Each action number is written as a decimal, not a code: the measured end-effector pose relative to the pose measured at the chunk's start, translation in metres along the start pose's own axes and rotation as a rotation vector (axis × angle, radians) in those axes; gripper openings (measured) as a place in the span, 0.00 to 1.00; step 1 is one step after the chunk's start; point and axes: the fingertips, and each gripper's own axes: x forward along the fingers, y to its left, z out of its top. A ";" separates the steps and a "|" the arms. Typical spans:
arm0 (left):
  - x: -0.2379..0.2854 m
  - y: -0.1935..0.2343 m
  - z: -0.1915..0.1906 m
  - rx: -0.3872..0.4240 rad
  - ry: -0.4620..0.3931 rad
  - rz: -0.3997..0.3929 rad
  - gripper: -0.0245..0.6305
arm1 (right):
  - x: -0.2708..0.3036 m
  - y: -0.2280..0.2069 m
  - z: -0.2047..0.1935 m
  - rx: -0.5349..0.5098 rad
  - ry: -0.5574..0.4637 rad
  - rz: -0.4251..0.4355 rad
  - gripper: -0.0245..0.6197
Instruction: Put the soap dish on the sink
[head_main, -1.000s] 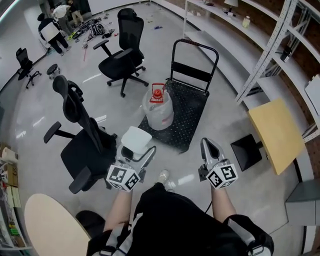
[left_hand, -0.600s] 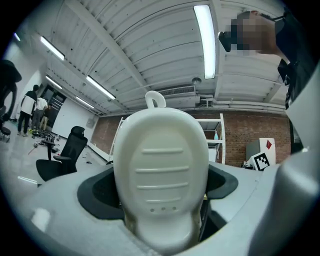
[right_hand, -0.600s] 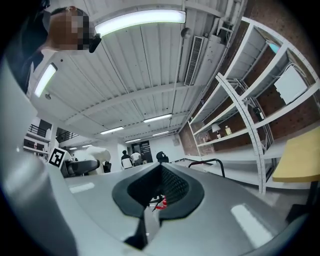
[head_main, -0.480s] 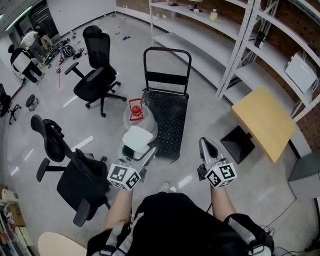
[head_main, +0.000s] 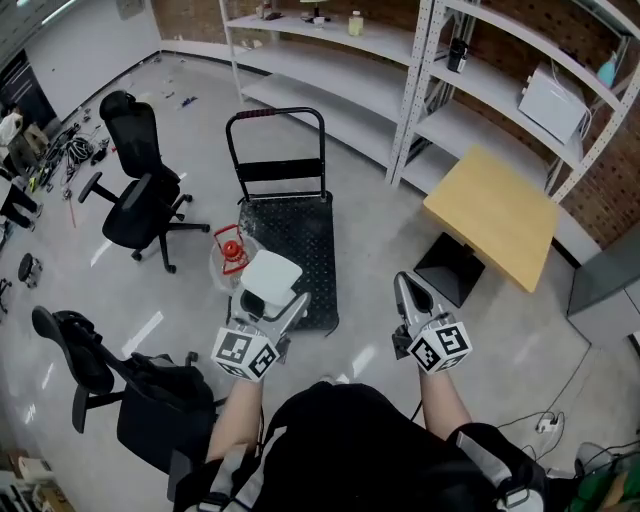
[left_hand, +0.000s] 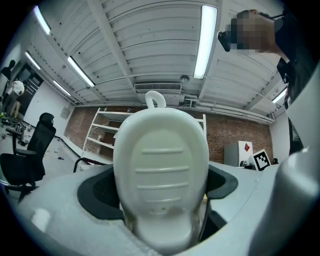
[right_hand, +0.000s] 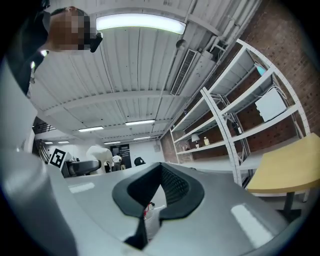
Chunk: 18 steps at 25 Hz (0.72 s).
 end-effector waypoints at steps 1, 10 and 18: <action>0.006 -0.001 -0.001 -0.004 0.004 -0.019 0.75 | -0.001 -0.003 0.000 0.001 -0.005 -0.017 0.05; 0.052 -0.012 -0.018 -0.037 0.040 -0.190 0.75 | -0.027 -0.026 0.009 -0.030 -0.044 -0.189 0.05; 0.100 -0.047 -0.032 -0.058 0.063 -0.317 0.75 | -0.067 -0.064 0.019 -0.043 -0.073 -0.334 0.05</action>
